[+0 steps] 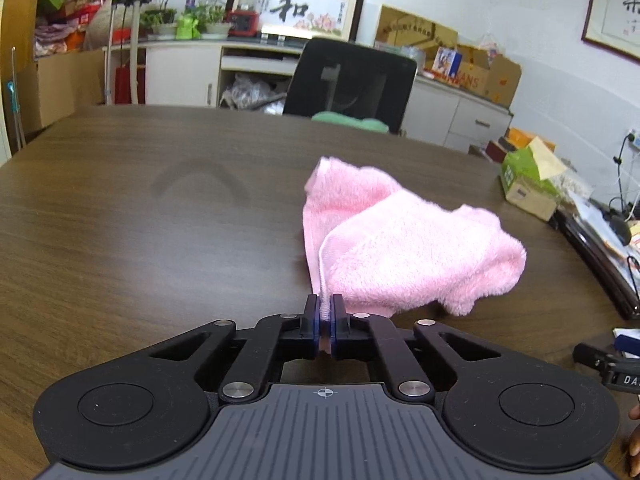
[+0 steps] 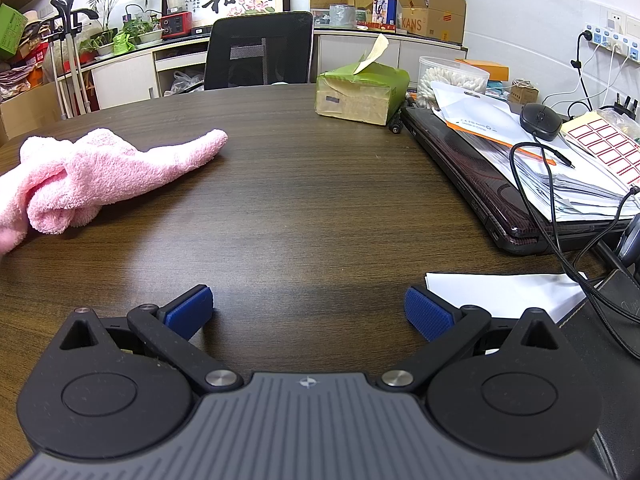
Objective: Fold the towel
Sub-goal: 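Lift the towel edge with the left tool while the right tool pinches another corner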
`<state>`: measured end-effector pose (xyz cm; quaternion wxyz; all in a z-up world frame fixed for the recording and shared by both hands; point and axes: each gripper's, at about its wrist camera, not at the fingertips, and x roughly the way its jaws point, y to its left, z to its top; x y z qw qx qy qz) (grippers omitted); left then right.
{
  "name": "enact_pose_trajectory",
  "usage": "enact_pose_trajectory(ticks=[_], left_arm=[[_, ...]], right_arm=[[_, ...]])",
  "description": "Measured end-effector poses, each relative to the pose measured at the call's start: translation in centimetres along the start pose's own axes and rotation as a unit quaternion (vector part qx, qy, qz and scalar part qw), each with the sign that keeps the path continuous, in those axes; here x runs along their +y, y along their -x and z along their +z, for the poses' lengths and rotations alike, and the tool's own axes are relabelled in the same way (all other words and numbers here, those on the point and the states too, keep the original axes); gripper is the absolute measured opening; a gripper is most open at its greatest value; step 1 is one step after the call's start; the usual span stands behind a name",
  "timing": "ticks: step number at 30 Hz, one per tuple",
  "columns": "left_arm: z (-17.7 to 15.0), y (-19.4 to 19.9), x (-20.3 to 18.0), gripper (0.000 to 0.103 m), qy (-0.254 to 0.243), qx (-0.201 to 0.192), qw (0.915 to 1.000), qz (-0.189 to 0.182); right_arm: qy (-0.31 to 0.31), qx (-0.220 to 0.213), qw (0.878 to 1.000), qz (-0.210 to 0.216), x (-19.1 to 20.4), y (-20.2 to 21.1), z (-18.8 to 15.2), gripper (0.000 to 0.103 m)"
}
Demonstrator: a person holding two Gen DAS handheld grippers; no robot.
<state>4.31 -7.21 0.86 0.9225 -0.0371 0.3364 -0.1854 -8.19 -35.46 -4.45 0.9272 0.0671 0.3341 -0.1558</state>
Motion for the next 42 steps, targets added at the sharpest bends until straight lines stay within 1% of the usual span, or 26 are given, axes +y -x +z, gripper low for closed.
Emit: enact_pose_trajectory(ticks=[4,7,10,13,16,19,21,24,26,27,28,29,30,32,34,36,37,38,41,42], left_arm=[[0.1,0.6,0.7,0.003,0.001,-0.019,0.9996,-0.023],[0.3,0.8,1.6,0.003,0.007,-0.030,0.9989,-0.035],[0.5,0.7,2.6,0.003,0.018,-0.030,0.9987,-0.038],[0.7,0.7,3.1,0.004,0.018,-0.033,0.9987,-0.034],[0.9,0.8,3.1,0.004,0.012,-0.034,0.9990,-0.026],[0.9,0.5,3.1,0.004,0.009,-0.025,0.9995,-0.014],[0.8,0.2,3.2,0.004,0.009,-0.017,0.9998,-0.006],[0.9,-0.4,3.3,0.004,0.009,-0.008,0.9999,0.004],[0.9,-0.3,3.6,0.004,0.010,-0.006,0.9999,0.009],[1.0,-0.3,3.7,0.004,0.013,-0.005,0.9999,0.010],[0.9,-0.3,4.0,0.004,0.016,-0.003,0.9998,0.009],[0.9,-0.3,4.2,0.004,0.019,-0.002,0.9998,0.009],[1.0,-0.3,4.3,0.004,0.022,-0.001,0.9997,0.010],[0.8,-0.3,4.7,0.004,0.027,0.000,0.9996,0.010],[0.8,-0.3,4.7,0.004,0.028,0.001,0.9995,0.012],[0.7,-0.3,4.8,0.005,0.028,0.001,0.9995,0.013],[0.6,-0.3,4.8,0.005,0.028,0.002,0.9995,0.014],[0.6,-0.3,4.8,0.005,0.028,0.002,0.9995,0.017],[0.6,-0.3,5.2,0.005,0.034,0.004,0.9992,0.022],[0.6,-0.3,5.2,0.005,0.035,0.004,0.9991,0.022]], right_arm=[[0.001,0.000,1.000,0.001,0.0,0.0,0.0,0.103],[0.009,-0.006,1.000,0.028,0.1,0.2,0.0,0.103],[0.003,-0.031,0.997,0.067,0.2,0.7,0.3,0.102],[0.008,-0.036,0.997,0.061,1.2,1.1,2.2,0.102],[0.023,-0.027,0.997,0.074,3.1,0.1,6.3,0.102],[0.037,-0.021,0.996,0.081,5.2,-1.3,10.2,0.102],[0.045,0.001,0.996,0.083,6.5,-3.3,12.5,0.101],[0.056,0.034,0.997,0.050,8.0,-6.4,14.2,0.098],[0.048,0.063,0.996,0.046,8.1,-8.2,14.7,0.083],[0.039,0.076,0.995,0.055,8.0,-8.7,14.7,0.079],[0.030,0.089,0.993,0.065,8.0,-9.3,14.7,0.071],[0.017,0.105,0.991,0.084,7.8,-9.8,14.5,0.066],[0.004,0.121,0.987,0.102,7.6,-10.3,14.4,0.066],[-0.007,0.133,0.984,0.115,7.5,-10.7,13.9,0.067],[-0.001,0.125,0.985,0.115,7.7,-10.7,13.6,0.067],[0.007,0.119,0.985,0.127,8.2,-10.7,13.4,0.063],[0.011,0.116,0.984,0.133,8.5,-10.7,13.3,0.047],[0.013,0.117,0.983,0.139,8.6,-10.7,13.3,0.027],[-0.003,0.111,0.983,0.147,8.5,-10.3,13.3,0.009],[-0.002,0.108,0.983,0.151,8.5,-10.1,13.3,0.008]])
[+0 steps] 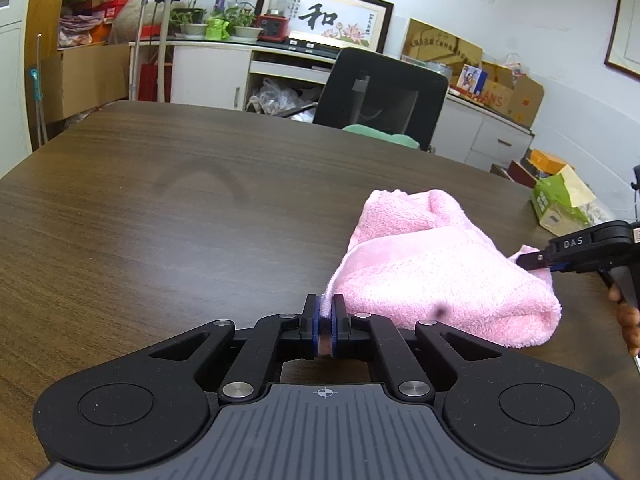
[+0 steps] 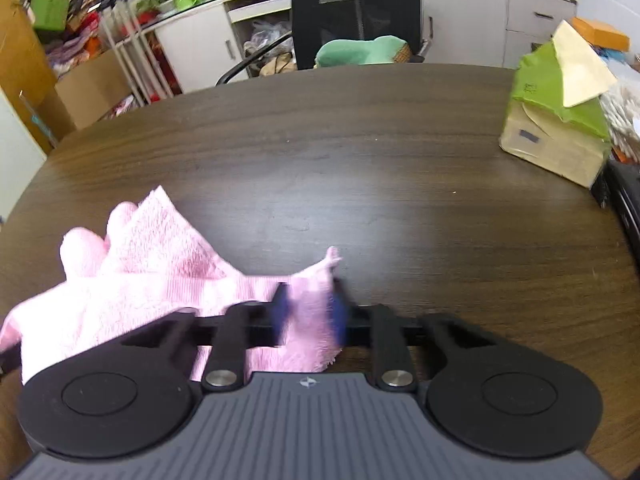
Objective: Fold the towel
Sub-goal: 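Lift the towel edge with the left tool while the right tool pinches another corner, then shake out and lay the towel flat on the table with both tools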
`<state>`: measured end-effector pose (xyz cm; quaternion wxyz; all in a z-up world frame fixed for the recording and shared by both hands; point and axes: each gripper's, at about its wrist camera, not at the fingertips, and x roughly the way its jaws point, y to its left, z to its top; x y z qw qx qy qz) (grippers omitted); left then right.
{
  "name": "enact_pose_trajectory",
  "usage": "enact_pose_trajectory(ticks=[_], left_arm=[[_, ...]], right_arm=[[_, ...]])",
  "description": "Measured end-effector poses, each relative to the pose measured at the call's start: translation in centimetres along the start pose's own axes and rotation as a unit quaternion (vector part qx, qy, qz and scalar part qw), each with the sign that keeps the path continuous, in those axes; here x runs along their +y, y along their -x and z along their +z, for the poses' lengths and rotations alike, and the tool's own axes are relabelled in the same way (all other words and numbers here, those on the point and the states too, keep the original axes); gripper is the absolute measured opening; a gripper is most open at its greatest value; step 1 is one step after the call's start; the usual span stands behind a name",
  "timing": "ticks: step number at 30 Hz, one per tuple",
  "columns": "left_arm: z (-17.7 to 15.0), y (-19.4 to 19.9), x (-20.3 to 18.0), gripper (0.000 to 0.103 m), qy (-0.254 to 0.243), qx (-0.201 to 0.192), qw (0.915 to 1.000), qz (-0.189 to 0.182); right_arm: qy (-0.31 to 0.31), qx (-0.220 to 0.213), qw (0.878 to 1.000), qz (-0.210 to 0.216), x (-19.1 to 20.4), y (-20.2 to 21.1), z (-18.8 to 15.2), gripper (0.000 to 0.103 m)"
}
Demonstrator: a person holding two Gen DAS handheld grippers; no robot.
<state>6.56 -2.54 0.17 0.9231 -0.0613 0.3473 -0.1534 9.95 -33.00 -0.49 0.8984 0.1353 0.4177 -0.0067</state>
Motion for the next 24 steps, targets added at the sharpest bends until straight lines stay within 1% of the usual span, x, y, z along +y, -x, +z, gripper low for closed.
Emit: enact_pose_trajectory(ticks=[1,3,6,9,10,11,14,15,16,18,19,21,22,23,24], left_arm=[[0.1,0.0,0.3,0.006,0.008,0.001,1.0000,0.000],[0.2,0.1,0.7,0.006,0.018,-0.004,0.9998,-0.002],[0.4,0.8,1.1,0.005,0.029,-0.021,0.9993,-0.007],[0.7,2.3,1.6,0.005,0.037,-0.054,0.9975,-0.028],[0.8,2.8,1.8,0.005,0.040,-0.063,0.9966,-0.035],[0.9,3.0,1.8,0.005,0.042,-0.069,0.9959,-0.040],[1.5,5.1,2.9,0.005,0.069,-0.094,0.9901,-0.077],[1.6,5.6,3.2,0.005,0.074,-0.102,0.9883,-0.085],[1.7,6.5,3.5,0.005,0.078,-0.117,0.9856,-0.094],[1.7,8.5,4.1,0.005,0.083,-0.145,0.9793,-0.114],[1.3,9.5,4.4,0.005,0.081,-0.153,0.9772,-0.123],[0.4,11.5,4.8,0.005,0.076,-0.170,0.9727,-0.139],[-0.2,12.3,5.0,0.005,0.073,-0.173,0.9717,-0.144],[-0.7,13.0,5.3,0.005,0.069,-0.175,0.9709,-0.148],[-2.1,14.5,6.0,0.005,0.060,-0.173,0.9700,-0.159]], right_arm=[[0.001,-0.004,1.000,0.000,0.0,0.1,-0.1,0.007],[0.012,-0.036,0.999,-0.002,0.1,1.0,-0.3,0.006],[0.014,-0.074,0.997,0.009,0.0,3.0,-0.3,0.006],[0.009,-0.121,0.992,0.038,0.0,5.8,-0.1,0.006],[0.010,-0.129,0.991,0.046,0.0,6.3,0.0,0.006],[0.015,-0.153,0.985,0.075,0.1,8.1,-0.1,0.006],[0.025,-0.175,0.978,0.114,0.2,10.5,-0.6,0.006],[0.033,-0.186,0.972,0.138,0.5,12.3,-1.3,0.006],[0.034,-0.187,0.971,0.146,0.4,12.9,-1.7,0.006],[0.054,-0.181,0.967,0.173,0.9,15.1,-3.5,0.006],[0.059,-0.178,0.967,0.173,1.0,15.7,-4.0,0.006],[0.081,-0.165,0.967,0.176,1.7,17.4,-6.5,0.006],[0.090,-0.160,0.966,0.180,2.0,18.1,-7.6,0.006],[0.101,-0.154,0.964,0.190,2.2,19.1,-9.5,0.006],[0.105,-0.150,0.963,0.196,2.3,19.6,-10.5,0.006]])
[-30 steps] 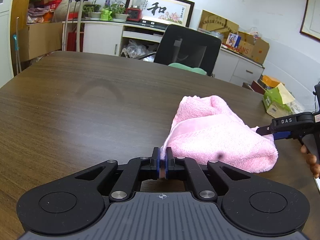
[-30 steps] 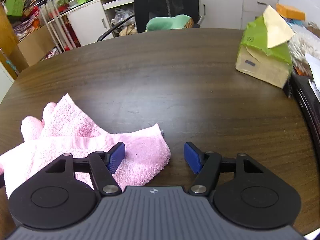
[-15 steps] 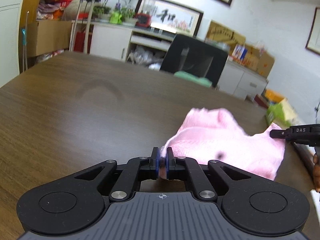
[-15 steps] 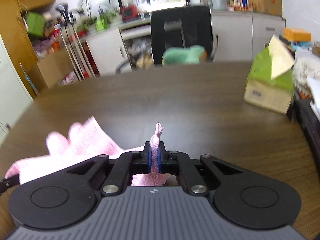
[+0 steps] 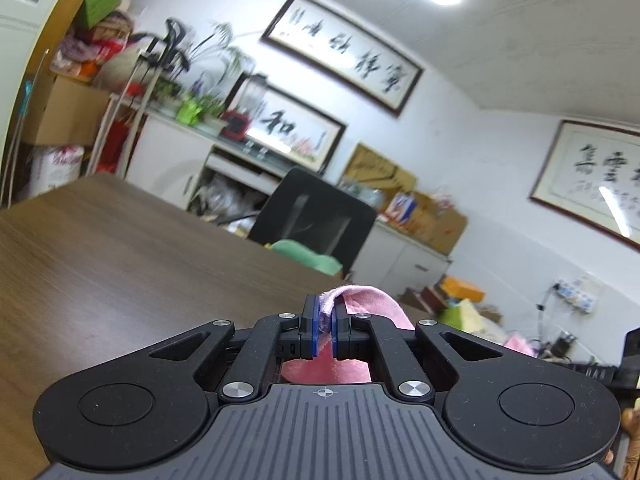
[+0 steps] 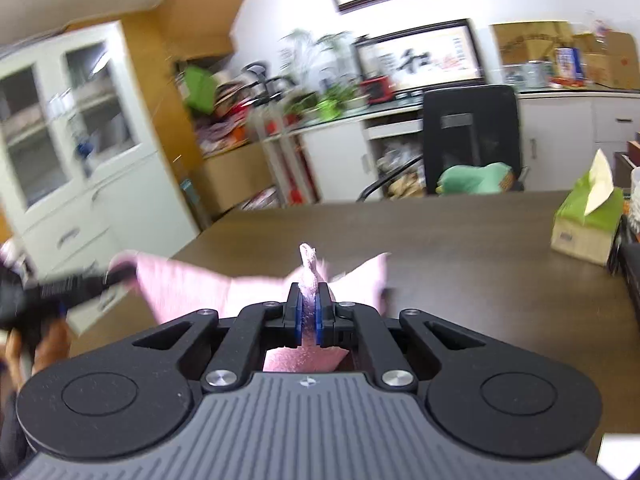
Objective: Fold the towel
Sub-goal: 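Shake out and lay the towel flat on the table with both tools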
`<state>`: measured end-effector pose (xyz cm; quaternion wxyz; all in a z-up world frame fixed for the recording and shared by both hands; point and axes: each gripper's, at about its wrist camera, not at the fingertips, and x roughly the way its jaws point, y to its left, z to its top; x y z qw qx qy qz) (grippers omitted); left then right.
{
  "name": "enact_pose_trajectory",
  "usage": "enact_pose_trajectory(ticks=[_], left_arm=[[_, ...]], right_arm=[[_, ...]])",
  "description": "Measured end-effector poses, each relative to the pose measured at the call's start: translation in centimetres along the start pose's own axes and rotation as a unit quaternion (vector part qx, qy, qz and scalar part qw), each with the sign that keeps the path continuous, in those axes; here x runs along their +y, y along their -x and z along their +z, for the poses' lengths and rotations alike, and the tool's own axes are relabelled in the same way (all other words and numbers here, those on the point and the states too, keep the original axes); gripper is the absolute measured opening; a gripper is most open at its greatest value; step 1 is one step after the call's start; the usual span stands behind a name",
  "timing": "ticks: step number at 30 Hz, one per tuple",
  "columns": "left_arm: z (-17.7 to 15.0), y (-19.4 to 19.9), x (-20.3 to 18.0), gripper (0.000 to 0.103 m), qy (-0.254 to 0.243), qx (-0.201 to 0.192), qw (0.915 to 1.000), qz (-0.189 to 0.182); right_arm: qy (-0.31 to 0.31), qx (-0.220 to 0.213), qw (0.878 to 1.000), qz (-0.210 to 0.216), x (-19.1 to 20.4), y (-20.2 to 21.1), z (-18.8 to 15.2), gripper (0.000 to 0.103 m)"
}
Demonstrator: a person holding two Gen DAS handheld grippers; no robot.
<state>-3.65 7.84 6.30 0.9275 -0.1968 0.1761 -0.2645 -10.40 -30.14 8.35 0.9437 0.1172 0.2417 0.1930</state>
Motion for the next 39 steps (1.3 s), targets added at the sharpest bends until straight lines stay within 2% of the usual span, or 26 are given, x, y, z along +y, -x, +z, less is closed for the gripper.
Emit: enact_pose_trajectory(ticks=[3,8,10,12,14,15,17,20,23,24,25,27,29,33,35,37,39], left_arm=[[-2.1,3.9,0.6,0.005,-0.034,0.026,0.9990,-0.013],[-5.3,7.5,1.2,0.007,-0.086,0.084,0.9927,-0.006],[-5.9,8.0,1.3,0.008,-0.098,0.093,0.9908,0.001],[-6.4,8.9,1.6,0.011,-0.104,0.096,0.9899,0.008],[-6.2,10.1,1.9,0.016,-0.113,0.091,0.9894,-0.002],[-6.1,10.6,1.9,0.020,-0.117,0.085,0.9895,-0.005],[-5.9,11.5,1.8,0.025,-0.123,0.075,0.9894,-0.013],[-5.0,13.6,0.8,0.031,-0.142,0.051,0.9884,-0.021],[-4.3,14.2,-0.3,0.050,-0.165,0.039,0.9855,-0.014],[-3.8,13.7,-0.8,0.061,-0.171,0.038,0.9844,-0.010],[-3.3,13.0,-1.1,0.065,-0.177,0.037,0.9835,-0.006],[-2.3,11.7,-1.9,0.065,-0.188,0.035,0.9816,0.001],[-1.4,9.2,-1.7,0.065,-0.178,0.049,0.9828,-0.004],[-0.7,2.9,-1.9,0.065,-0.157,0.103,0.9822,0.008],[-1.6,1.2,-1.3,0.065,-0.141,0.129,0.9815,0.011],[-2.1,0.0,-1.0,0.065,-0.130,0.145,0.9807,0.017],[-2.5,-0.6,-0.8,0.065,-0.123,0.154,0.9802,0.021]], right_arm=[[0.005,0.033,0.999,0.037,2.0,3.0,-4.1,0.007],[-0.003,0.091,0.995,0.043,4.2,6.4,-10.1,0.014],[-0.009,0.105,0.993,0.045,4.5,7.8,-11.8,0.017],[-0.017,0.098,0.994,0.045,4.8,9.6,-12.7,0.026],[-0.023,0.071,0.997,0.033,4.9,11.4,-12.8,0.064],[-0.025,0.056,0.998,0.026,5.0,12.2,-12.7,0.070],[-0.038,0.029,0.999,0.015,4.0,13.1,-11.9,0.071],[-0.086,0.005,0.996,0.021,1.8,12.6,-10.2,0.072],[-0.116,0.004,0.993,0.020,0.6,11.0,-9.4,0.075],[-0.126,0.009,0.992,0.024,0.0,10.1,-9.7,0.076],[-0.135,0.011,0.990,0.026,-0.1,9.2,-9.4,0.077],[-0.155,0.017,0.987,0.041,-0.4,6.8,-8.7,0.078],[-0.179,0.028,0.982,0.059,-0.8,4.4,-8.0,0.080],[-0.245,0.087,0.959,0.117,-1.4,-1.6,-8.3,0.081],[-0.254,0.136,0.945,0.158,-0.6,-4.2,-9.5,0.081],[-0.247,0.160,0.937,0.186,0.7,-4.9,-10.6,0.082],[-0.225,0.175,0.925,0.253,2.1,-4.2,-11.3,0.083]])
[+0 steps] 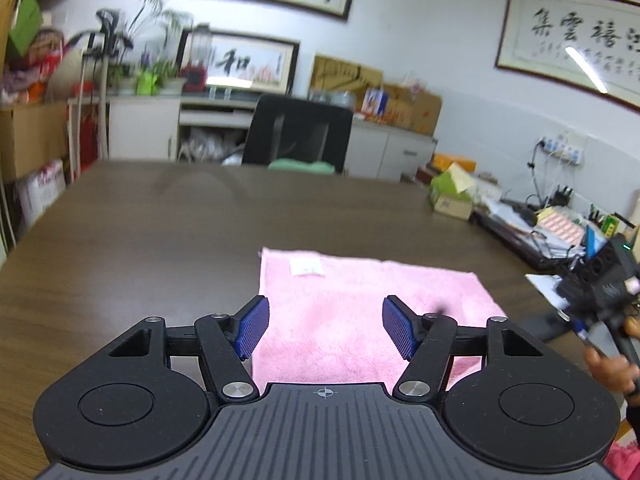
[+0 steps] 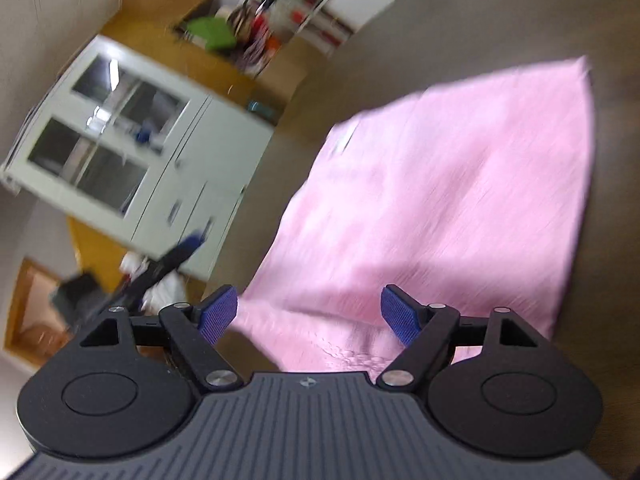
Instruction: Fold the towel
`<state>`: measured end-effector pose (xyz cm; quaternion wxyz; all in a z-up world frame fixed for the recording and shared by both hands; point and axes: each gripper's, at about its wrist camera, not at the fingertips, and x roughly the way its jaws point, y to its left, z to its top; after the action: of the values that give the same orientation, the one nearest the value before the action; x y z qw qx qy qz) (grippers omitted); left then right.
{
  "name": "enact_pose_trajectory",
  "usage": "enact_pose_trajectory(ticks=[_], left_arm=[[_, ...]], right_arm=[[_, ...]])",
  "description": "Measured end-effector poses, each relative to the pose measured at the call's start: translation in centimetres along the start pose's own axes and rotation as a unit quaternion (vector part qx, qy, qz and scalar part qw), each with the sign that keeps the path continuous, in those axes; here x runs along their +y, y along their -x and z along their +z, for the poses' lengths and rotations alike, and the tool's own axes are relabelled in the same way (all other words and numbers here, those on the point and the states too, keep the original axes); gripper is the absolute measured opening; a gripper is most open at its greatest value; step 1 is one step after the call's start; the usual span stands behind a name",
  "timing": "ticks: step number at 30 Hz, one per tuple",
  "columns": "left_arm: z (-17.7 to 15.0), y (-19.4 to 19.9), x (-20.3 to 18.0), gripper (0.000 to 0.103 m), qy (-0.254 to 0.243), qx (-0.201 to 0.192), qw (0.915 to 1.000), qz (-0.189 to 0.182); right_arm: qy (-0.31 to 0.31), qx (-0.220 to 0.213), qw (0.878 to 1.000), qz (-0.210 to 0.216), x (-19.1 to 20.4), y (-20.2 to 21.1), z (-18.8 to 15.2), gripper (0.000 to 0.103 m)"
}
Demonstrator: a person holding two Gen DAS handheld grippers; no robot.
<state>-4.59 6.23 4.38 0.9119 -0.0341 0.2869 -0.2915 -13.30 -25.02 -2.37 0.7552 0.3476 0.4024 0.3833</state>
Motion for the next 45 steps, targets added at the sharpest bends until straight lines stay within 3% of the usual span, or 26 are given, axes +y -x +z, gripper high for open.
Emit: enact_pose_trajectory(ticks=[2,5,8,11,14,18,22,26,36,42,45], left_arm=[[-0.3,-0.2,0.0,0.066,-0.001,0.005,1.0000,0.002],[-0.6,-0.5,-0.3,0.071,-0.011,0.013,0.9999,0.002],[-1.3,-1.2,-1.2,0.075,-0.036,0.025,0.9990,-0.006],[-2.2,-2.3,-2.3,0.075,-0.067,0.039,0.9968,-0.017],[-2.5,-2.3,-3.1,0.075,-0.094,0.058,0.9936,-0.025],[-3.2,-4.1,-4.7,0.077,-0.116,0.094,0.9881,-0.037],[-3.7,-6.4,-5.6,0.077,-0.121,0.136,0.9831,-0.019],[-4.1,-7.9,-6.3,0.080,-0.140,0.133,0.9811,0.001],[-0.8,-13.9,-4.6,0.081,-0.108,0.121,0.9867,0.014],[2.4,-18.0,-4.7,0.084,-0.104,0.129,0.9858,0.028],[3.1,-19.4,-4.5,0.085,-0.109,0.127,0.9853,0.036]], right_arm=[[0.028,0.033,0.998,0.054,1.5,0.1,-1.6,0.089],[0.085,0.052,0.994,0.048,3.7,1.3,-3.8,0.091],[0.097,0.029,0.995,0.012,4.5,2.8,-4.8,0.092],[0.087,-0.031,0.993,-0.066,3.7,4.0,-4.2,0.096],[0.081,-0.063,0.987,-0.124,2.1,4.0,-2.9,0.096],[0.033,-0.043,0.993,-0.106,-0.5,2.1,-1.7,0.096],[-0.008,-0.047,0.991,-0.123,-1.8,2.4,-1.0,0.095],[-0.033,-0.065,0.987,-0.140,-3.0,3.3,1.1,0.095],[-0.107,-0.114,0.978,-0.139,-7.2,4.3,7.2,0.095],[-0.085,-0.131,0.968,-0.194,-8.2,2.6,11.5,0.095],[-0.090,-0.144,0.966,-0.197,-9.2,2.1,13.3,0.096]])
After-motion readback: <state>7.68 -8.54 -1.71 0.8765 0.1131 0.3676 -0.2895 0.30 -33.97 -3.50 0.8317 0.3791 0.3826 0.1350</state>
